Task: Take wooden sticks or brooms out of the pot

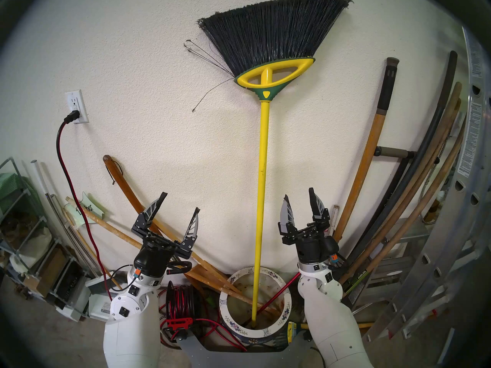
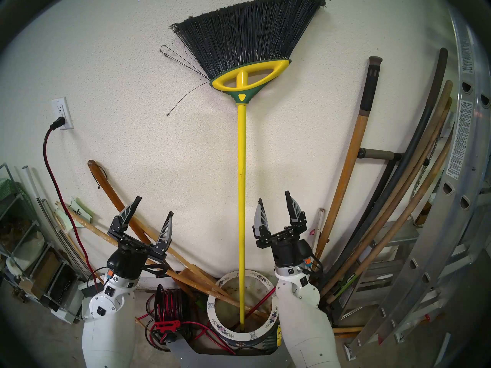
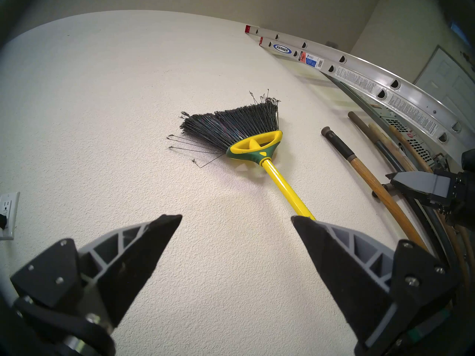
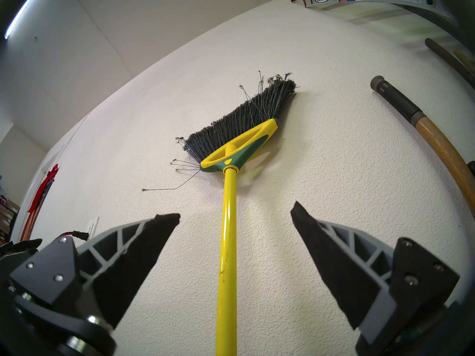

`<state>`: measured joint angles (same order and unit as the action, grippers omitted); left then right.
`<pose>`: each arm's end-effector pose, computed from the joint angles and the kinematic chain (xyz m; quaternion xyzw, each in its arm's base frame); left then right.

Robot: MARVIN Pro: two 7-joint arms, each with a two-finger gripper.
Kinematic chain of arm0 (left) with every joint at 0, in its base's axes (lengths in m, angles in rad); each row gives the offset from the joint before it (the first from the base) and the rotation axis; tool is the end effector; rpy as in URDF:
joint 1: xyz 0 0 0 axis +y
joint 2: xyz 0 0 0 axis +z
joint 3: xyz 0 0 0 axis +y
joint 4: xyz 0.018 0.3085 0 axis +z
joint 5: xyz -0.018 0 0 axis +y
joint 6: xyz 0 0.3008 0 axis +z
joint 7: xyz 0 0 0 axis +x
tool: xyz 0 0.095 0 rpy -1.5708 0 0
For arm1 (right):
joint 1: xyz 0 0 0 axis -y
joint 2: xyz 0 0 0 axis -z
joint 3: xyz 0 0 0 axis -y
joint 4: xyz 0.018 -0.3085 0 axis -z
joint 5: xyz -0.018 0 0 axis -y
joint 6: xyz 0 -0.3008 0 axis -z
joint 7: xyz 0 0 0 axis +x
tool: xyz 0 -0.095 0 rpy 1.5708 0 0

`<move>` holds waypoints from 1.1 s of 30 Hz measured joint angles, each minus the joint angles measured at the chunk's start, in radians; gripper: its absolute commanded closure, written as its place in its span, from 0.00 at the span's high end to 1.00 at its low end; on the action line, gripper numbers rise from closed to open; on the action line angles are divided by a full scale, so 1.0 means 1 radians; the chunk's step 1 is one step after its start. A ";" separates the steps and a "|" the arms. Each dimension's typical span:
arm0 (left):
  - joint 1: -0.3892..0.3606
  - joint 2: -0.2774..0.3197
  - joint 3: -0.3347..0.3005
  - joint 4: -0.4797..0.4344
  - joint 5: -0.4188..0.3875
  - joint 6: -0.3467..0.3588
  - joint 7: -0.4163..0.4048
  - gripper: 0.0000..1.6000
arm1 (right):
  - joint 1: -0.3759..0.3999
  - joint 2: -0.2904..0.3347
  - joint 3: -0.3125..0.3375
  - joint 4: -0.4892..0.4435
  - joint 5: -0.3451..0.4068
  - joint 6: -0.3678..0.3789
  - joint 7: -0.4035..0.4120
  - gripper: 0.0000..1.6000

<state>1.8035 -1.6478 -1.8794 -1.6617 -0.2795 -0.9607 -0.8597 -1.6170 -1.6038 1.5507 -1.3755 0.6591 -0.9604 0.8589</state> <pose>0.2860 0.0356 -0.3051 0.3593 -0.2047 0.9096 0.0393 0.3457 0.0431 -0.3238 -0.3262 -0.0571 -0.9149 0.2308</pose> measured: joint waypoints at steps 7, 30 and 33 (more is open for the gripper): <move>0.001 0.029 0.028 0.035 -0.047 0.003 -0.004 1.00 | 0.000 0.000 0.000 0.000 0.000 0.000 0.000 1.00; -0.113 0.146 0.131 0.215 -0.101 0.066 -0.066 1.00 | 0.000 0.000 0.000 0.000 0.000 0.000 0.000 1.00; -0.130 0.156 0.149 0.234 -0.106 0.075 -0.075 1.00 | 0.001 0.000 0.000 0.000 0.000 0.000 0.000 1.00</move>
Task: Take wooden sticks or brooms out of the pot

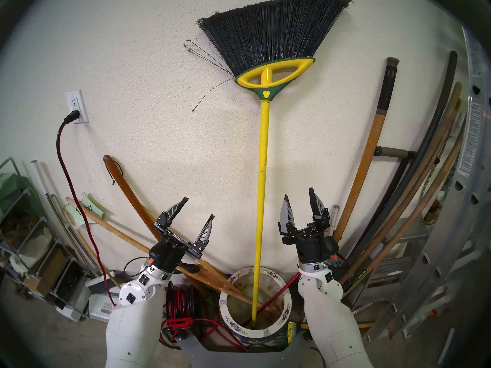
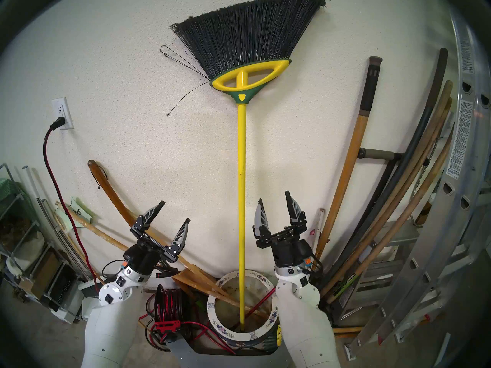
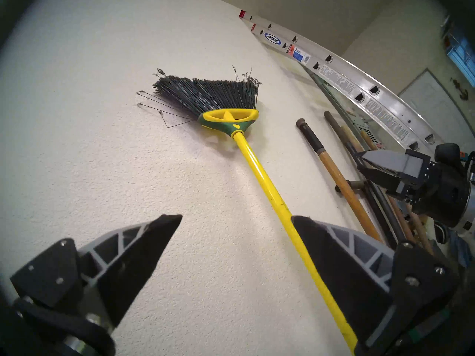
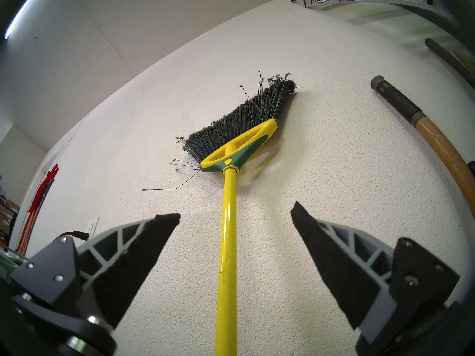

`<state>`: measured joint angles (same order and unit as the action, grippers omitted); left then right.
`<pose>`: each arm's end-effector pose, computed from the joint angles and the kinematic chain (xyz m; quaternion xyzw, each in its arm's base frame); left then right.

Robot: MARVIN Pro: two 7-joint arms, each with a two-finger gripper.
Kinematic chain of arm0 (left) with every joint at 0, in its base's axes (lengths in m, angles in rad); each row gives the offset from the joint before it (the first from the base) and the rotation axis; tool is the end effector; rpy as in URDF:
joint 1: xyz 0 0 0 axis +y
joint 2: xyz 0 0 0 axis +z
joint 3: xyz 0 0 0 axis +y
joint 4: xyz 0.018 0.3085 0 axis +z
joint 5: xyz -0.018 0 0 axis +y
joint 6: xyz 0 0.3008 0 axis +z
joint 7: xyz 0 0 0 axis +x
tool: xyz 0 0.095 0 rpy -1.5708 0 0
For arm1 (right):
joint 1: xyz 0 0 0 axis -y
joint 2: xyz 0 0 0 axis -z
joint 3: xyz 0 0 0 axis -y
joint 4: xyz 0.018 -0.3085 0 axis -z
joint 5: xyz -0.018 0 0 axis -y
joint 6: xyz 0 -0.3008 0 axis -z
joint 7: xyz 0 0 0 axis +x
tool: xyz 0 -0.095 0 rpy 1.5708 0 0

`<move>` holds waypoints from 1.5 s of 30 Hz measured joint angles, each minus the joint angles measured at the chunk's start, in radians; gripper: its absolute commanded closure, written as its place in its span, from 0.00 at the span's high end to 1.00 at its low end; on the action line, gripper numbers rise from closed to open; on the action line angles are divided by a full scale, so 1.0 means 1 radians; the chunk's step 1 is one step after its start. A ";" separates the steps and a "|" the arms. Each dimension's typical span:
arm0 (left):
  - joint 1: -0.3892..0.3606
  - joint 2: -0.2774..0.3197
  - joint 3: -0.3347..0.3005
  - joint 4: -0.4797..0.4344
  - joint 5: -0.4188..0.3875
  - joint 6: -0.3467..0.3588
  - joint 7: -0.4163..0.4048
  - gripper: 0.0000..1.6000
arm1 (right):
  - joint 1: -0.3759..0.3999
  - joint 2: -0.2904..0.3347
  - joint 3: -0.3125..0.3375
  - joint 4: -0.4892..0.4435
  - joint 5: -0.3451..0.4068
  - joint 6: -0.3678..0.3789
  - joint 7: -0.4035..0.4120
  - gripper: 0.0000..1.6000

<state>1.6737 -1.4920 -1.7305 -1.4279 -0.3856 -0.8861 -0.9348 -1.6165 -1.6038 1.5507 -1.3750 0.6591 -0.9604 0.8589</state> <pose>0.3292 0.0274 -0.3401 0.3984 -0.2409 0.8720 0.1510 0.3458 0.0431 -0.3238 -0.3262 -0.0571 -0.9149 0.2308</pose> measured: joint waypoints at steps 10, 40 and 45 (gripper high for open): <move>-0.062 0.033 0.063 0.047 -0.045 0.033 -0.034 1.00 | 0.000 0.000 0.000 0.000 0.000 0.000 0.000 1.00; -0.230 0.030 0.230 0.235 -0.181 0.101 -0.109 1.00 | 0.000 0.000 0.000 0.000 0.000 0.000 0.000 1.00; -0.243 0.026 0.249 0.273 -0.205 0.109 -0.115 1.00 | 0.000 0.000 0.000 0.000 0.000 0.000 0.000 1.00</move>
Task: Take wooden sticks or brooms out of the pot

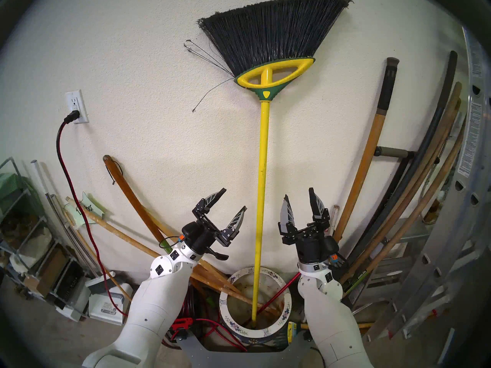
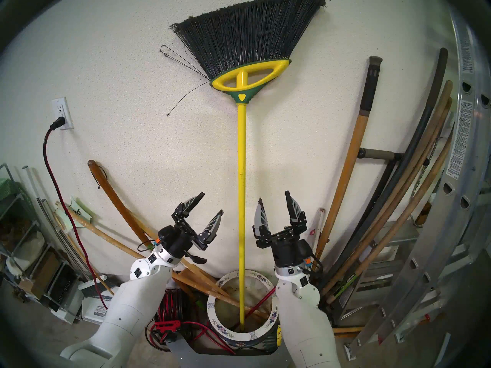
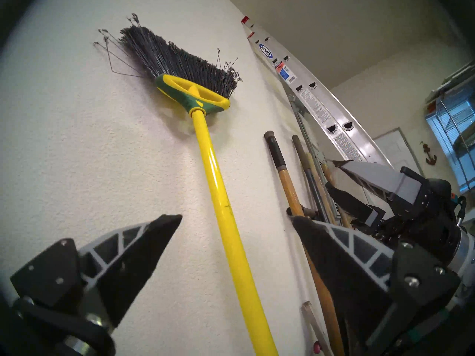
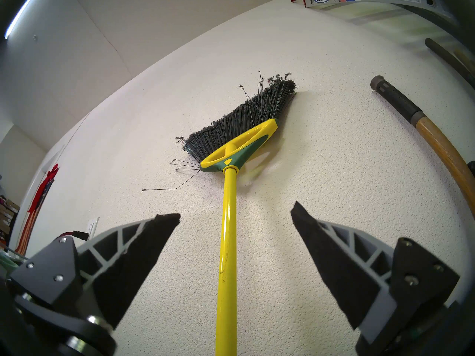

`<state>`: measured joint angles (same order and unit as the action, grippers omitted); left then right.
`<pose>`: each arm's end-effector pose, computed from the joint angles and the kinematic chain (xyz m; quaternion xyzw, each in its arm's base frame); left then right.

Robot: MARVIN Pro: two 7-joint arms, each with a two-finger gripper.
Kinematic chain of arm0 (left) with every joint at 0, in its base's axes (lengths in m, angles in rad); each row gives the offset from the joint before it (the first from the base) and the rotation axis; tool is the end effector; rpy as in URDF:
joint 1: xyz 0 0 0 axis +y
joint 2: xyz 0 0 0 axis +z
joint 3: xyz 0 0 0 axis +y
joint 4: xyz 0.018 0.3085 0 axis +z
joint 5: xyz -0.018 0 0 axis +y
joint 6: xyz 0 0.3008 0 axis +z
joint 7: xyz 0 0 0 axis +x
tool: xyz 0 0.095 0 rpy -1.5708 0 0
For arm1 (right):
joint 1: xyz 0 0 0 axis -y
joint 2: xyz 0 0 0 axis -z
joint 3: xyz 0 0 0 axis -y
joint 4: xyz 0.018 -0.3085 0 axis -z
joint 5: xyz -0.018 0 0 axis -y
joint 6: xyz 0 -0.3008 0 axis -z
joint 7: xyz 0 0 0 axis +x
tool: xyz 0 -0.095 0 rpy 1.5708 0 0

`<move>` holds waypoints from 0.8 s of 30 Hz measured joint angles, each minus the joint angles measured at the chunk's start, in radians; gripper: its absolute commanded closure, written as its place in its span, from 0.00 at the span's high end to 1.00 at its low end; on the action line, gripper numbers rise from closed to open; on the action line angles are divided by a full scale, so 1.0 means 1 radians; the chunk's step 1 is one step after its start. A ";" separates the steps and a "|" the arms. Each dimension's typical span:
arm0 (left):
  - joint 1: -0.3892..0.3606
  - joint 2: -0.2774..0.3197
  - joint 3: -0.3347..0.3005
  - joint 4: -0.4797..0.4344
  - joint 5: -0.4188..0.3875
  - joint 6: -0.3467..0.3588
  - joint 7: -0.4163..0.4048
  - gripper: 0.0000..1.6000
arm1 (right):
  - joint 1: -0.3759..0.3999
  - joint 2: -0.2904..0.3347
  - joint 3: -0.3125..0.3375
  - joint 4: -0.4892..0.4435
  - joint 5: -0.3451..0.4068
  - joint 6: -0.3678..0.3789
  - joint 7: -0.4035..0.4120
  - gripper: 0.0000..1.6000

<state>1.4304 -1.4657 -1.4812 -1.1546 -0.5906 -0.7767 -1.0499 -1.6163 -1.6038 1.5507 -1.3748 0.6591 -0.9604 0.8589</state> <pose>0.3930 -0.0391 -0.3478 0.3975 -0.2318 0.8290 0.3178 0.3459 0.0431 -0.3238 -0.3262 -0.0571 -0.9149 0.2308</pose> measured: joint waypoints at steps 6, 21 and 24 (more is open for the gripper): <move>-0.022 -0.008 0.029 0.080 -0.006 0.008 -0.009 1.00 | 0.000 0.000 0.000 0.000 0.000 0.000 0.000 1.00; -0.120 -0.026 0.095 0.368 0.043 0.005 -0.005 1.00 | 0.000 0.000 0.000 0.000 0.000 0.000 0.000 1.00; -0.147 -0.034 0.109 0.427 0.064 0.001 0.000 1.00 | 0.000 0.000 0.000 0.000 0.000 0.000 0.000 1.00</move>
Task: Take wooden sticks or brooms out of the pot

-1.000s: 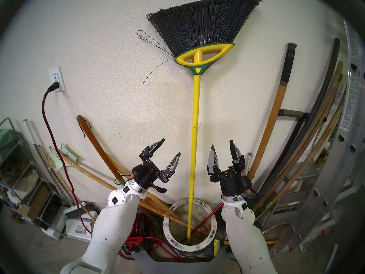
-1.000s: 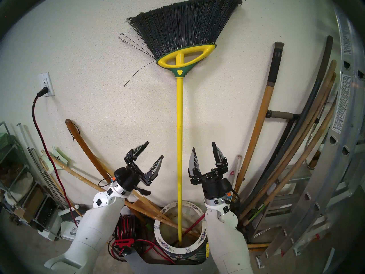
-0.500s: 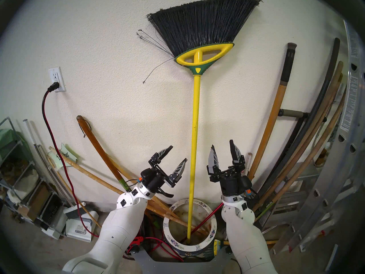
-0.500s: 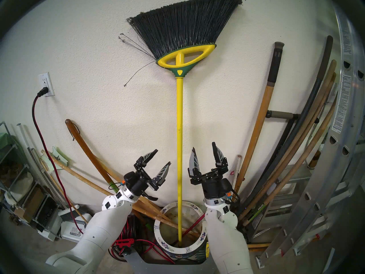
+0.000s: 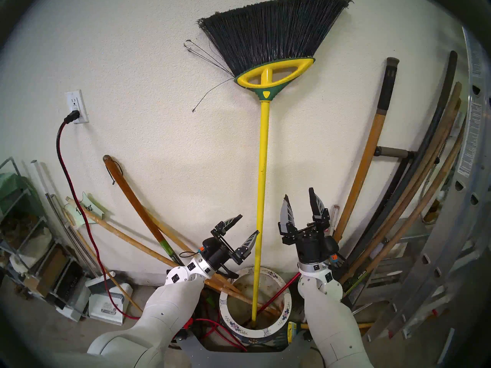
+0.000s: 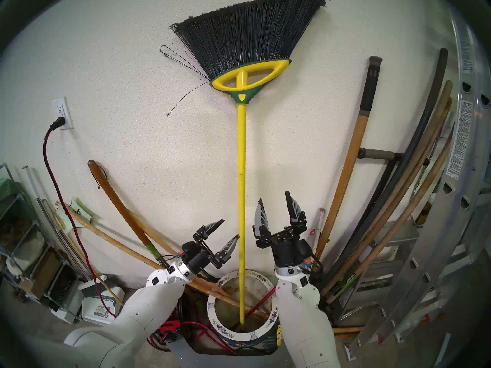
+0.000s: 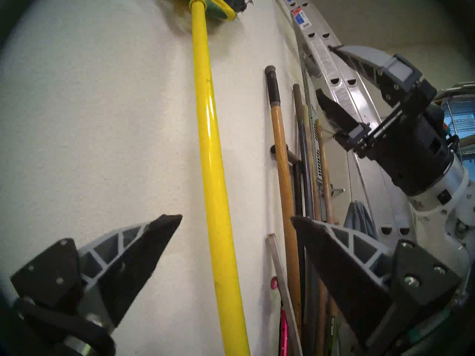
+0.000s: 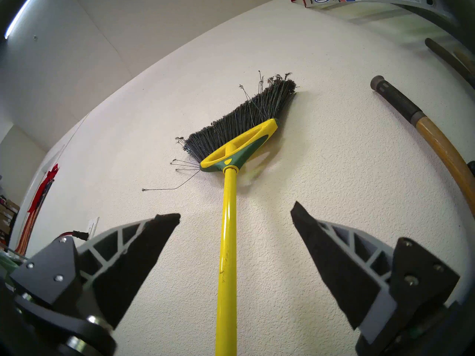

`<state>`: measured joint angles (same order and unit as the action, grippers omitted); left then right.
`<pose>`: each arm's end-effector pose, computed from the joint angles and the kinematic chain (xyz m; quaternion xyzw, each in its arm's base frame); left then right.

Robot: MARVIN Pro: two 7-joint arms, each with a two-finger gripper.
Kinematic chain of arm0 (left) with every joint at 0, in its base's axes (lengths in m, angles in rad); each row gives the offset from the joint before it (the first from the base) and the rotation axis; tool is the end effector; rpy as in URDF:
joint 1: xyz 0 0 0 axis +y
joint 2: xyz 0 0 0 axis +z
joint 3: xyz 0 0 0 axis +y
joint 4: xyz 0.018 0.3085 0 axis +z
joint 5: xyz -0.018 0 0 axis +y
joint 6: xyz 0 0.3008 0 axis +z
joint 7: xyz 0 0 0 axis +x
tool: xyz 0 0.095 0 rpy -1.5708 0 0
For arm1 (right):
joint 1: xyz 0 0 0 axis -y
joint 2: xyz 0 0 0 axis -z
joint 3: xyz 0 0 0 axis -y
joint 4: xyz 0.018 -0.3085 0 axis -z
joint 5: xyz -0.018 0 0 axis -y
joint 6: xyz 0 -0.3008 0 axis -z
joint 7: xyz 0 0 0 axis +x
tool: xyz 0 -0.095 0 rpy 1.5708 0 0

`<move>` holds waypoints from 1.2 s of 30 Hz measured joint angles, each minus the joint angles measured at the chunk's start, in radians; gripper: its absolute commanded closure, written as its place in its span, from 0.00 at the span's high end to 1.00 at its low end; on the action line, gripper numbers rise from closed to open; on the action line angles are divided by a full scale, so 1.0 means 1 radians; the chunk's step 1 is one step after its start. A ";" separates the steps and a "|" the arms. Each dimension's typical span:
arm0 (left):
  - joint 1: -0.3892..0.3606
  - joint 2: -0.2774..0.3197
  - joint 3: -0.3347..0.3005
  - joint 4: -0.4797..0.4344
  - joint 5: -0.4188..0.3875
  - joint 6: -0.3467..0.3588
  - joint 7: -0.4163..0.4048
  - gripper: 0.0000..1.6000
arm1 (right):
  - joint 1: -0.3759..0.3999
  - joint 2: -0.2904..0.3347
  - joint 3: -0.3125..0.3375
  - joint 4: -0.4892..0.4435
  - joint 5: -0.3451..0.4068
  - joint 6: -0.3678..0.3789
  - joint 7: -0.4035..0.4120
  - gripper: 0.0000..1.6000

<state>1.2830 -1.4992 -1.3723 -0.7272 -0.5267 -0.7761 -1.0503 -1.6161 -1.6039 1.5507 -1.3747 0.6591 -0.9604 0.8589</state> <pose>0.4027 -0.0709 -0.4338 0.5140 -0.2438 0.7380 0.3629 0.3459 0.0432 -0.3238 -0.3261 -0.0571 -0.9149 0.2308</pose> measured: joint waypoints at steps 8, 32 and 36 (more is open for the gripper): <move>-0.081 -0.027 0.031 0.158 0.041 -0.005 0.008 1.00 | 0.000 0.000 0.000 0.000 0.000 0.000 0.000 1.00; -0.276 -0.120 0.108 0.527 0.145 0.036 0.117 1.00 | 0.000 0.000 0.000 0.000 0.000 0.000 0.000 1.00; -0.292 -0.131 0.118 0.552 0.159 0.046 0.137 1.00 | 0.000 0.000 0.000 0.000 0.000 0.000 0.000 1.00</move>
<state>0.9909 -1.6307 -1.2540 -0.1754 -0.3678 -0.7298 -0.9133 -1.6160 -1.6039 1.5507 -1.3744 0.6591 -0.9604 0.8589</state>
